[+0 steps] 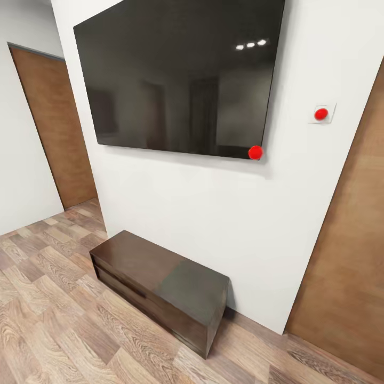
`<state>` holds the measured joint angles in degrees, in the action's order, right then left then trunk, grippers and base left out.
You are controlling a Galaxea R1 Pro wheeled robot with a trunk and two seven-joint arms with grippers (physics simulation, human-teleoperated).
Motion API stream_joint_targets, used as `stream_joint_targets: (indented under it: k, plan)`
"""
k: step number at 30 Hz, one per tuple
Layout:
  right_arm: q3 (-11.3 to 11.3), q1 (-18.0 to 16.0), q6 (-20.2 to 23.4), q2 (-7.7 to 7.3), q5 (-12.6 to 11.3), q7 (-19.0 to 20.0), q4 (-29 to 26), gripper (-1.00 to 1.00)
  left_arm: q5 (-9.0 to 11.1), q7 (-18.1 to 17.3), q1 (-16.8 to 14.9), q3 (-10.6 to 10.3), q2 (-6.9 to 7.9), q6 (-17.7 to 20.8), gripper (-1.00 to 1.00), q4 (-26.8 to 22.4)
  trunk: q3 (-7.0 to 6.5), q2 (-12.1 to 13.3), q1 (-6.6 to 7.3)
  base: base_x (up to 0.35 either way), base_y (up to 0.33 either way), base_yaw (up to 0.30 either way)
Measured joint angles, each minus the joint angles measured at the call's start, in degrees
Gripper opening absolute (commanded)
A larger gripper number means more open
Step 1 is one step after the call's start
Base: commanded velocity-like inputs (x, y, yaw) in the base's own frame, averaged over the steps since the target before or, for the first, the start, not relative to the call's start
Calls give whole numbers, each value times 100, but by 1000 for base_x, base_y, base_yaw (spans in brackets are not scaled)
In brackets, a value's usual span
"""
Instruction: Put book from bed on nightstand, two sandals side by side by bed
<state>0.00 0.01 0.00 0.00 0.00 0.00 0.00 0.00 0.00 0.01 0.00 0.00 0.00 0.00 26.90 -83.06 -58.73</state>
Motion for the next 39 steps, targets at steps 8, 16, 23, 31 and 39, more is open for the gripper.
stream_joint_targets:
  k: [8, 16, 23, 31, 39]
  plan:
    - [-145, 175, 0, -69, -55, 31, 248, 100, -11, -58, -70, -20, 52, 76, 100, -16, -1, 1, 0, 0, 0, 0]
    - [-145, 175, 0, -69, -55, 31, 249, 100, -11, -58, -70, -20, 52, 76, 100, -16, -1, 0, 0, 0, 0, 0]
    - [-145, 175, 0, -69, -55, 31, 249, 100, -11, -58, -70, -20, 52, 76, 100, -16, -1, 0, 0, 0, 0, 0]
    - [-145, 175, 0, -69, -55, 31, 249, 100, -11, -58, -70, -20, 52, 76, 100, -16, -1, 0, 0, 0, 0, 0]
    - [-107, 149, 15, -34, -68, 31, 196, 100, -14, -57, -73, -14, 70, 67, 100, -25, -2, 0, 0, 0, 0, 64]
